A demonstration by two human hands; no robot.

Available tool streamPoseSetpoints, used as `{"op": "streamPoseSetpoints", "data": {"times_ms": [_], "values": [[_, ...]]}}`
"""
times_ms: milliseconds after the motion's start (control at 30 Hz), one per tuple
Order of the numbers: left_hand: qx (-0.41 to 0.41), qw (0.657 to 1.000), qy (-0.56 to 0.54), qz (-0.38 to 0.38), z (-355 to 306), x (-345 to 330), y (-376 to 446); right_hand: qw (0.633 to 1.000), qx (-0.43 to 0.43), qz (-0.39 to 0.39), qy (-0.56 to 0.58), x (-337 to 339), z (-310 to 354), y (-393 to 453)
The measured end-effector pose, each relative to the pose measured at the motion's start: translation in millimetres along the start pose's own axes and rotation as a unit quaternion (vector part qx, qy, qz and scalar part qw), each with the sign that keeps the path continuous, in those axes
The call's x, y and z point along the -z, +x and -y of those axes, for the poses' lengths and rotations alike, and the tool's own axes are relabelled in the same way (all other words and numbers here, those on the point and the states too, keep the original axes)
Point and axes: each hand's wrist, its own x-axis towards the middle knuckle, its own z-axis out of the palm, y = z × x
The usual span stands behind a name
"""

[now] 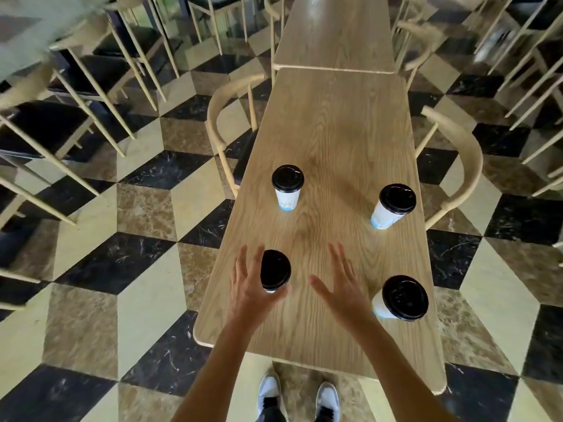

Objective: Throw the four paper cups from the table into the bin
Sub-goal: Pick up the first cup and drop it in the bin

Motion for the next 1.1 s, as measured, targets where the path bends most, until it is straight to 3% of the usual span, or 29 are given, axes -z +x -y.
{"op": "streamPoseSetpoints", "data": {"times_ms": [200, 400, 633, 900, 1100], "values": [[0.013, 0.999, 0.000, 0.050, -0.7, -11.8, 14.6, 0.999, -0.020, 0.029, 0.037, -9.6, -3.4, 8.9], [-0.016, 0.999, 0.008, 0.027, 0.0, -14.2, 13.4, 0.998, -0.024, 0.048, 0.040, -16.6, -4.8, 10.6], [0.016, 1.000, -0.010, 0.017, -9.1, -6.7, 9.0, 0.997, -0.026, 0.060, 0.039, -16.9, 0.1, 9.5], [0.064, 0.988, -0.140, -0.003, -28.2, 30.7, -2.6, 0.997, -0.011, 0.057, 0.057, -14.2, 14.3, -1.8], [0.103, 0.954, -0.282, 0.000, -30.5, 58.8, -16.7, 0.995, 0.013, 0.045, 0.086, -18.8, 27.9, -16.1]]}}
